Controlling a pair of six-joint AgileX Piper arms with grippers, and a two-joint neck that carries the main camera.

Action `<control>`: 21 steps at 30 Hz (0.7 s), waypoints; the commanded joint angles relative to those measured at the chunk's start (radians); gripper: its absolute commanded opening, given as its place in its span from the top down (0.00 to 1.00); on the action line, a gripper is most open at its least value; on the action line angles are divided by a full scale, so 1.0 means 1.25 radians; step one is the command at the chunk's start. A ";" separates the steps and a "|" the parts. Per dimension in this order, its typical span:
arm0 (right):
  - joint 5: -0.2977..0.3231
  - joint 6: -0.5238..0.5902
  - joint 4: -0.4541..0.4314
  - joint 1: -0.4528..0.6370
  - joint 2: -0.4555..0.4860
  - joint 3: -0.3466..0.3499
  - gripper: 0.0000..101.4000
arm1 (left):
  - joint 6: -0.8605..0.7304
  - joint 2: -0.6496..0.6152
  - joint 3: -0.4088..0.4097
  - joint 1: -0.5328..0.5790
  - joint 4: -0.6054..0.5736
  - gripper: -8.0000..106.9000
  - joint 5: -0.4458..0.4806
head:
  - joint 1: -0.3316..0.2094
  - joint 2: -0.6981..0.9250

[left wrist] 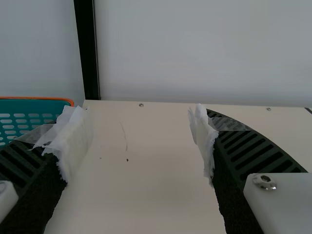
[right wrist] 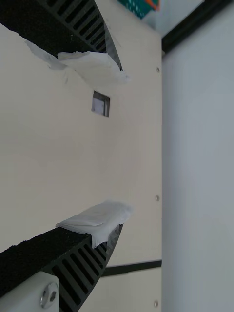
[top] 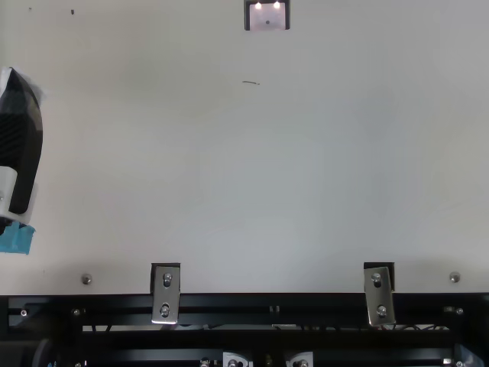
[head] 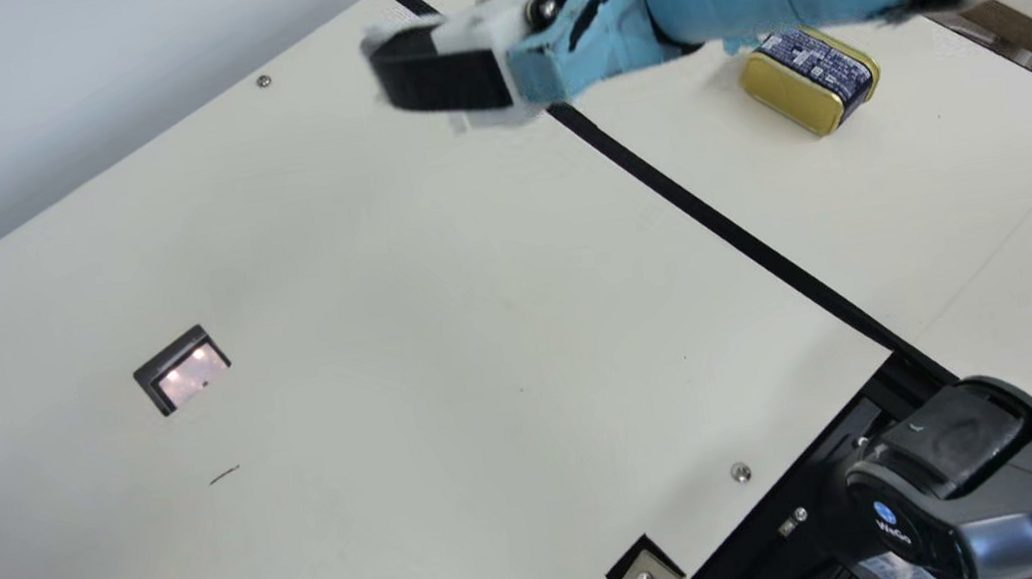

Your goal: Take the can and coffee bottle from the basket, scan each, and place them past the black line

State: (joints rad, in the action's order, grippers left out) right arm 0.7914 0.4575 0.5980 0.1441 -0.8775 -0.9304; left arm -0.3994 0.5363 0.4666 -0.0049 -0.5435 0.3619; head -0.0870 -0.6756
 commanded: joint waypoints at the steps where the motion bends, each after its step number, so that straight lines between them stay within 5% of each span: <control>1: 0.050 0.007 0.049 -0.002 0.019 0.002 0.00 | 0.000 0.000 0.000 0.000 0.000 0.15 0.000 | -0.005 -0.016; 13: 0.217 -0.030 0.156 -0.009 0.120 0.004 0.00 | 0.000 0.000 0.000 0.000 0.000 0.15 0.000 | -0.005 -0.016; 21: 0.246 -0.052 0.164 -0.023 0.145 -0.001 0.00 | 0.000 0.000 0.000 0.000 0.000 0.15 0.000 | -0.005 -0.016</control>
State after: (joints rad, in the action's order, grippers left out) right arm 1.0964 0.3928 0.8019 0.1150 -0.6959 -0.9318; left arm -0.3994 0.5363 0.4666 -0.0049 -0.5435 0.3619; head -0.0819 -0.6807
